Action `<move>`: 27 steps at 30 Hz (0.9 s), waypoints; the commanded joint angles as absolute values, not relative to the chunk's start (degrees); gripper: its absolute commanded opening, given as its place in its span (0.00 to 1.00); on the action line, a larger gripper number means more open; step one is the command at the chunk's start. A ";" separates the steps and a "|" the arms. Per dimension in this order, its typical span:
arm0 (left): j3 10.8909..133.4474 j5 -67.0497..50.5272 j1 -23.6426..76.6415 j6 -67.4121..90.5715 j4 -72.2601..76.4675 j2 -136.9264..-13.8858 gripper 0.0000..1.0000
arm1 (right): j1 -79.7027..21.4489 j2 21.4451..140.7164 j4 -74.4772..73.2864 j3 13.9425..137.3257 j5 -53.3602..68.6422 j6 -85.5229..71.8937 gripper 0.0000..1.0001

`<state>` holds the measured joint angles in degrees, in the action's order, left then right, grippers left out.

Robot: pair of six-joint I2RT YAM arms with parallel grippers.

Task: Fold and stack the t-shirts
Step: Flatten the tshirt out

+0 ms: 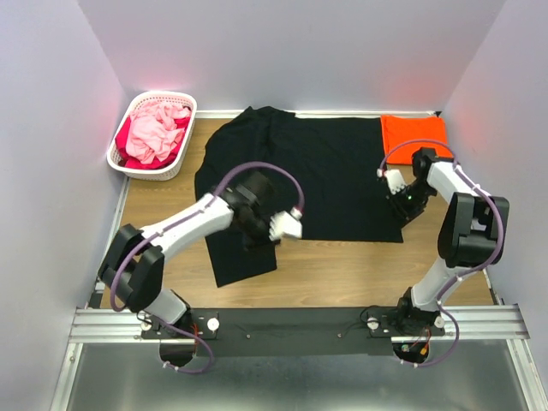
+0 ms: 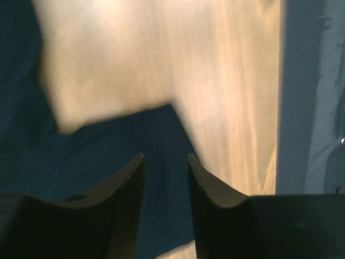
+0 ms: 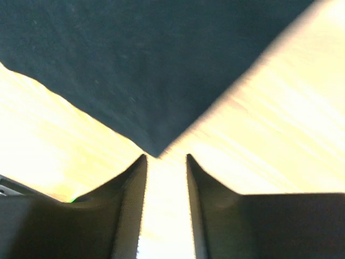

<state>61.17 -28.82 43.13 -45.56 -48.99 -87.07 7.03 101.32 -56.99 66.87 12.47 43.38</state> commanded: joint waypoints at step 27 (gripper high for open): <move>61.01 -11.00 5.27 -44.03 -34.01 -103.27 0.22 | 6.50 110.04 -55.03 73.05 13.55 39.81 0.36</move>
